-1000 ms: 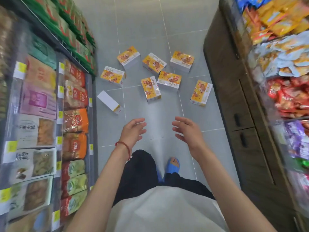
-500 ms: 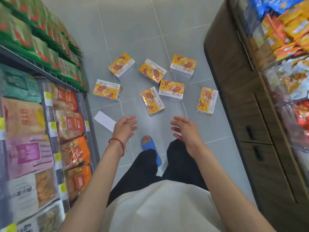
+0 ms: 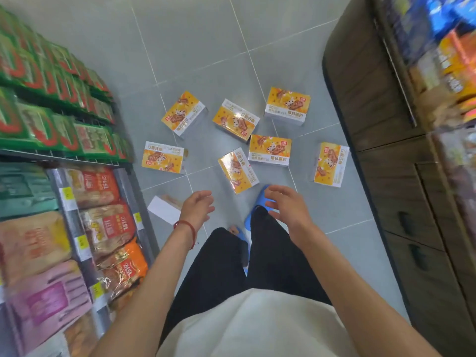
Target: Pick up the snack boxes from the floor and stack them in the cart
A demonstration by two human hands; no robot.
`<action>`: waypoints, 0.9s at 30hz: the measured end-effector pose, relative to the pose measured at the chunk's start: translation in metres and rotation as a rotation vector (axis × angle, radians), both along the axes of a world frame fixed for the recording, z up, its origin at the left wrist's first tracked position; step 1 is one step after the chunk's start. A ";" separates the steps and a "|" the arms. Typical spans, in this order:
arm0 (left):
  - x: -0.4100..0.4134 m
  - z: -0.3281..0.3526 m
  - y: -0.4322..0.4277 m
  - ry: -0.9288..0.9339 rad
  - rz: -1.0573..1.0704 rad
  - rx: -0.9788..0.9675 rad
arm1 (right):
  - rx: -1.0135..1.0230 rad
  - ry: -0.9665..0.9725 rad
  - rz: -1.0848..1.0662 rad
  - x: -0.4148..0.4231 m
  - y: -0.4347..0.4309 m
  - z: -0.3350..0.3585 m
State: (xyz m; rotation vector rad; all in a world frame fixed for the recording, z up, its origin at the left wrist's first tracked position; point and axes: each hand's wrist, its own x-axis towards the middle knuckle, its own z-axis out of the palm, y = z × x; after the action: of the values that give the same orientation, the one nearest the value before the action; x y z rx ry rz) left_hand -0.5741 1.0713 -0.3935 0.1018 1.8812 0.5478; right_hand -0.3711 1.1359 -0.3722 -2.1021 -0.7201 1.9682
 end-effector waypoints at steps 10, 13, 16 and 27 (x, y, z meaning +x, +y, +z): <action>-0.040 -0.055 0.087 -0.011 -0.133 -0.120 | -0.092 -0.055 -0.143 -0.037 0.052 -0.036; -0.056 -0.081 0.106 -0.031 -0.235 -0.154 | -0.118 -0.054 -0.230 -0.057 0.059 -0.056; -0.068 -0.107 0.122 -0.067 -0.325 -0.178 | -0.124 -0.060 -0.368 -0.071 0.061 -0.083; -0.088 -0.244 0.153 -0.029 -0.663 -0.307 | -0.270 -0.029 -0.643 -0.098 0.033 -0.236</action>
State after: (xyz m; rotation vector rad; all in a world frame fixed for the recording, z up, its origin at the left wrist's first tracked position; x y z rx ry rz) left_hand -0.6623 1.2247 -0.6377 0.4887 1.7464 -0.1912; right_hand -0.4687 1.1694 -0.6081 -2.1327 0.2279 1.7279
